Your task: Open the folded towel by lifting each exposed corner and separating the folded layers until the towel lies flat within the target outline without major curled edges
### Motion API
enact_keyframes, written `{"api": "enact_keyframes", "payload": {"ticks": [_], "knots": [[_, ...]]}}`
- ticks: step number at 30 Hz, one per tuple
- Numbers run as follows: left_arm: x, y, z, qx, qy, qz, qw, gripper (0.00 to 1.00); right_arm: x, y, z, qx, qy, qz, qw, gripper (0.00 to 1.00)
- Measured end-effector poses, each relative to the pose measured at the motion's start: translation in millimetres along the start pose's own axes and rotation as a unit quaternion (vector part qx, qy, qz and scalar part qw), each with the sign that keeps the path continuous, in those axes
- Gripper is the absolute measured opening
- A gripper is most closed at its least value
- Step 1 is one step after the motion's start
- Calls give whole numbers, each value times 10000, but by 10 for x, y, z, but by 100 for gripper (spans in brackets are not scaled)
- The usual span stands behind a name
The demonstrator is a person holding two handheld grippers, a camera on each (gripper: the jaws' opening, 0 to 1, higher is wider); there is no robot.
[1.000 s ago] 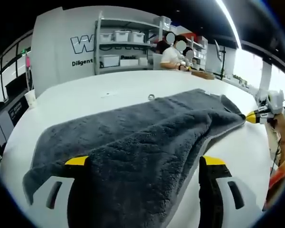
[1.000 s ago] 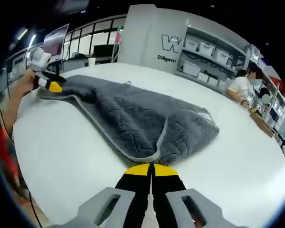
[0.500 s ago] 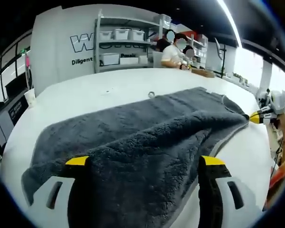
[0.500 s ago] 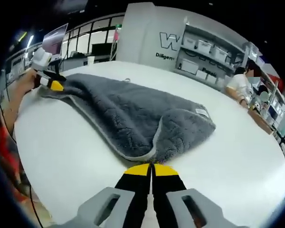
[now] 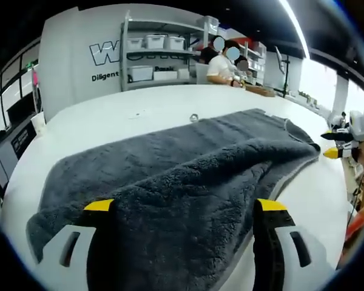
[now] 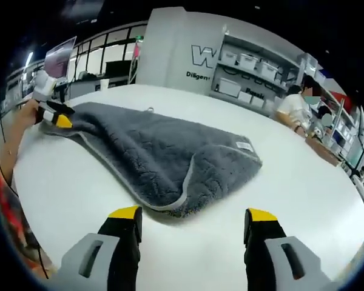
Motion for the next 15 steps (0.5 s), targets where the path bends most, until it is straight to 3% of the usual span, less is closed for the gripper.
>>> {"api": "enact_keyframes", "payload": {"ticks": [4,9,15], "knots": [[-5,1,12,-4,-11,12,10000,91,11,-7,8,-44,-87,2,10000,75],[-50,52,-1,-192,122,62,9997,91,25,-13,-9,-31,-182,-6,9998,96],[-186,139,-50,-188,-59,14,9998,93,28,16,-5,-73,-216,34,9997,99]]}}
Point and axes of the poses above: the point that each gripper's makers call its tool centre point, and the gripper's own axes: y roughly backward along the fingers, x roughly to its left, z roughly out of its top, the point moved 6 cm from there along y, roughly backward along the fingers, and after that the axes turned 15 degrees about -y, right-handed, at the moved point
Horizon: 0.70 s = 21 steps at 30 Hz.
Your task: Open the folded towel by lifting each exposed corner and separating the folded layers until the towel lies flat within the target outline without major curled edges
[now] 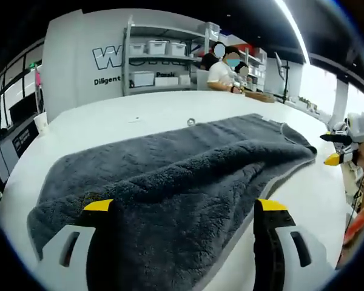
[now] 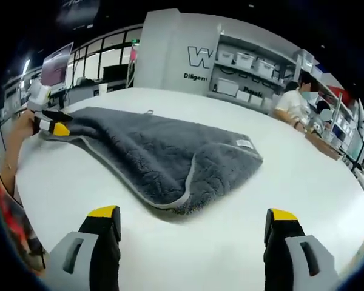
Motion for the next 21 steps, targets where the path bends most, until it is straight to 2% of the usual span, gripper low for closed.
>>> {"api": "enact_keyframes", "payload": {"ticks": [4,10,14,18,21], "knots": [[-126,131,11,-29,-171,-168,9997,94,22,-2,24,-69,37,38,10000,99],[-139,301,-85,64,-35,-70,9999,92,74,-46,18,-65,29,157,9999,99],[-56,511,-213,26,297,228,9993,88,135,-65,43,-183,-29,335,9993,99],[-6,735,-278,-73,388,425,9983,84,190,-82,61,-204,56,421,9989,98],[32,843,-339,-82,424,598,9973,78,253,-101,74,-215,140,551,9982,97]]}}
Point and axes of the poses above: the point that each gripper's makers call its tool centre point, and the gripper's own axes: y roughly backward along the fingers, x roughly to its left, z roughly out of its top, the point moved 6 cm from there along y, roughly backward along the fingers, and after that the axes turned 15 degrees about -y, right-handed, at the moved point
